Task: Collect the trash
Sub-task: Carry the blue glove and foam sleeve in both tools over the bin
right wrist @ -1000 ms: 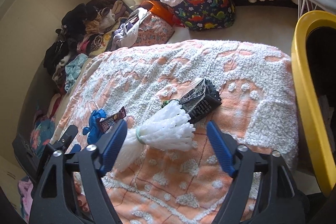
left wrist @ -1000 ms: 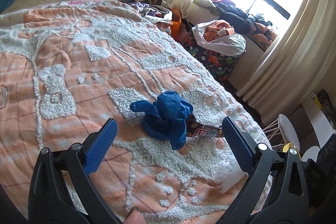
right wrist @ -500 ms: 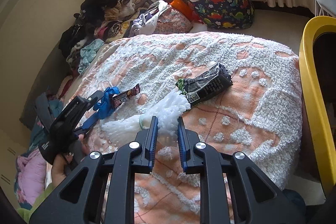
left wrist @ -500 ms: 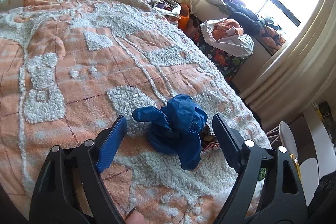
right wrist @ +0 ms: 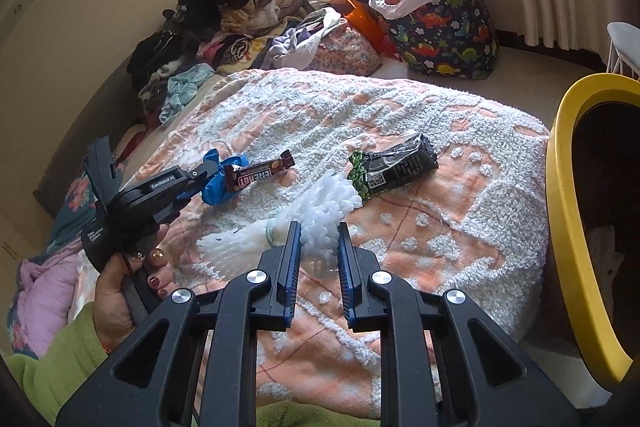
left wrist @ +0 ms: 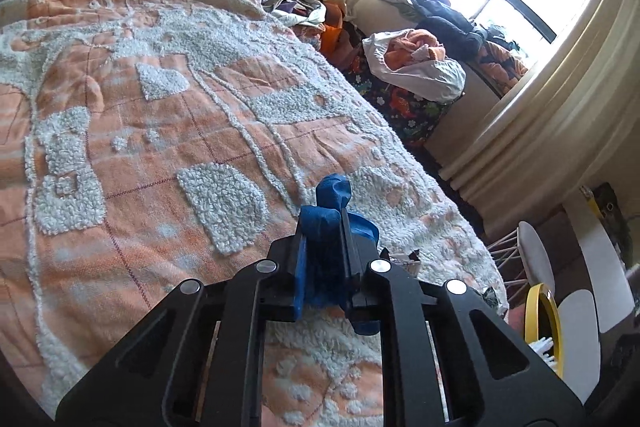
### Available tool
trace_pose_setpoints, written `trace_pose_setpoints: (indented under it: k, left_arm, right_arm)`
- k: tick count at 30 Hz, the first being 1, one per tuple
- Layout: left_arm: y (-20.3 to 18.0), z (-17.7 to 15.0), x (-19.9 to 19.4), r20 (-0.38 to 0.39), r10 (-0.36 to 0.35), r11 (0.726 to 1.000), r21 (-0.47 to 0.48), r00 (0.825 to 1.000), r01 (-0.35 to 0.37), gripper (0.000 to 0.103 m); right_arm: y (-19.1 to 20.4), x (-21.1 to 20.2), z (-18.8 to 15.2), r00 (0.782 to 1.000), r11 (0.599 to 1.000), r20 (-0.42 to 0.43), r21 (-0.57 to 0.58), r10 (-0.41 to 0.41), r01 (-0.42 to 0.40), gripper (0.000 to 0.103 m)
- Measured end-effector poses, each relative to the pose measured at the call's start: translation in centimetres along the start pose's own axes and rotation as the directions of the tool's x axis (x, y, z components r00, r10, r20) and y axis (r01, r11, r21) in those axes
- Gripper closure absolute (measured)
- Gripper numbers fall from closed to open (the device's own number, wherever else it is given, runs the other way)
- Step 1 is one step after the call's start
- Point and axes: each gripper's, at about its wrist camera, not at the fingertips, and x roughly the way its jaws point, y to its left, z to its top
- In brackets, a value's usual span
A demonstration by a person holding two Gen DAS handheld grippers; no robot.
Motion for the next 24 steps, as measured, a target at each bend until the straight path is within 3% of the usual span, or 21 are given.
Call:
trace_pose_setpoints:
  k: [9,24]
  left_arm:
    - [-3.4,0.5,-3.7,0.065,-0.068,0.995,0.083,0.996,0.062,0.096]
    - [-10.9,-2.5,-4.7,-0.007,-0.191,0.952,0.243,0.982,0.187,0.096]
  right_arm:
    - [-0.5,-2.0,0.3,0.999,1.0,0.039,-0.009,0.002,-0.001,0.086]
    - [-4.5,-6.5,1.1,0.988,0.996,0.146,0.076,-0.046,0.035,0.086]
